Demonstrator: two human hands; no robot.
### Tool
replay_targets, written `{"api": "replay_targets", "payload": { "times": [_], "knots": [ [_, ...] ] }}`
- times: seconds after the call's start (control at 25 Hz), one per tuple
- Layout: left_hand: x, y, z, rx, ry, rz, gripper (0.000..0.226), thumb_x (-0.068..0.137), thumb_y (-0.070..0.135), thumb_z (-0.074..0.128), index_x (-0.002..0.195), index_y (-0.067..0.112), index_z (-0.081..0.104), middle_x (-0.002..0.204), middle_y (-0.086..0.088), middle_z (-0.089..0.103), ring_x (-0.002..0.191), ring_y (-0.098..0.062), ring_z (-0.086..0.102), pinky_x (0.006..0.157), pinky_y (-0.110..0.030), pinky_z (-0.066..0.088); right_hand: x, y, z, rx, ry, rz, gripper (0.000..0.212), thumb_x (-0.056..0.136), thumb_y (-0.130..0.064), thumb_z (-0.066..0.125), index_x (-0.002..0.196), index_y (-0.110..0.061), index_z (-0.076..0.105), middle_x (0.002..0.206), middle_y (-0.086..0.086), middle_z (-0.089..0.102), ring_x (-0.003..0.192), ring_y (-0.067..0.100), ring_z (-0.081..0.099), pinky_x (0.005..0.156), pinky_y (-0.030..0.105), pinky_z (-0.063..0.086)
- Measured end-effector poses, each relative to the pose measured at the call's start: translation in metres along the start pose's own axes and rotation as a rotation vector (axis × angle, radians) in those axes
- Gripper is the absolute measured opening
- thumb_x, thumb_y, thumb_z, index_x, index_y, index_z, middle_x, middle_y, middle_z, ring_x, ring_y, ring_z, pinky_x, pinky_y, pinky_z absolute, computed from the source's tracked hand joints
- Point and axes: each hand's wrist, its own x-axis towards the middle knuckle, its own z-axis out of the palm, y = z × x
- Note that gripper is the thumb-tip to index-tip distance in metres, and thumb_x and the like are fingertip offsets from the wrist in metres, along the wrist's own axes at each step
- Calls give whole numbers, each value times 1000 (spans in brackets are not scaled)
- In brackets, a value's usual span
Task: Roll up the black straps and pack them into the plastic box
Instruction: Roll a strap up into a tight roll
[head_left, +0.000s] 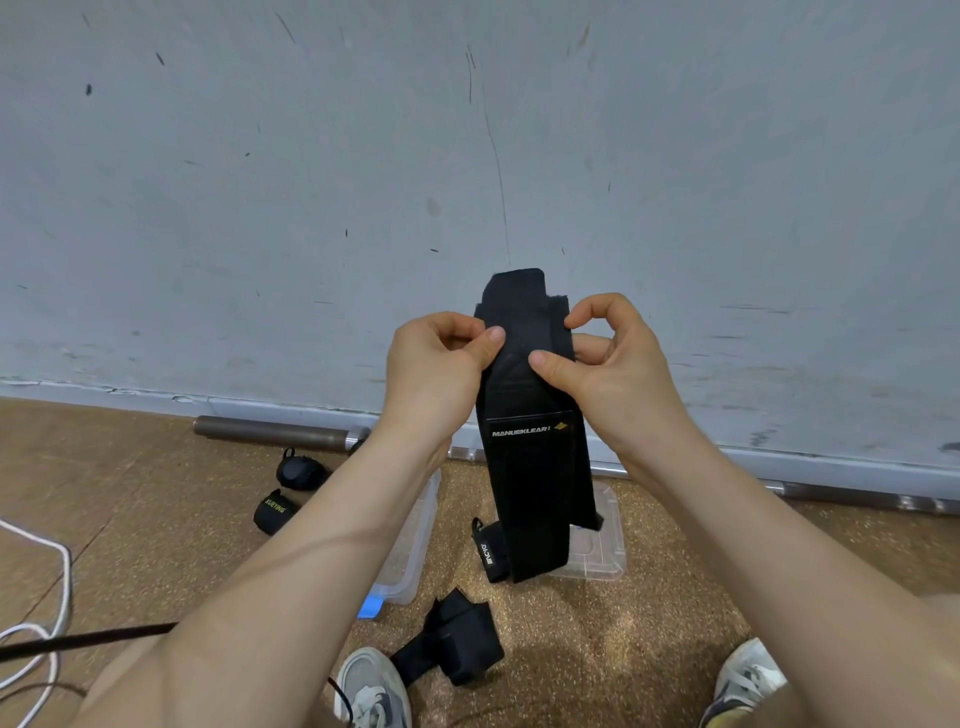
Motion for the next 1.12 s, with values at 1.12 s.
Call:
{"api": "replay_targets", "payload": {
  "times": [1.12],
  "knots": [
    [-43,17,6,335,36,928,14,91,12,49,88,25,49,78,10,55,68,-3,51,63,-15,39,26,12,-22,110,350,282,23,86,5,58,91,-18,53,90,10,61,75,20,54,62,30,45]
  ]
}}
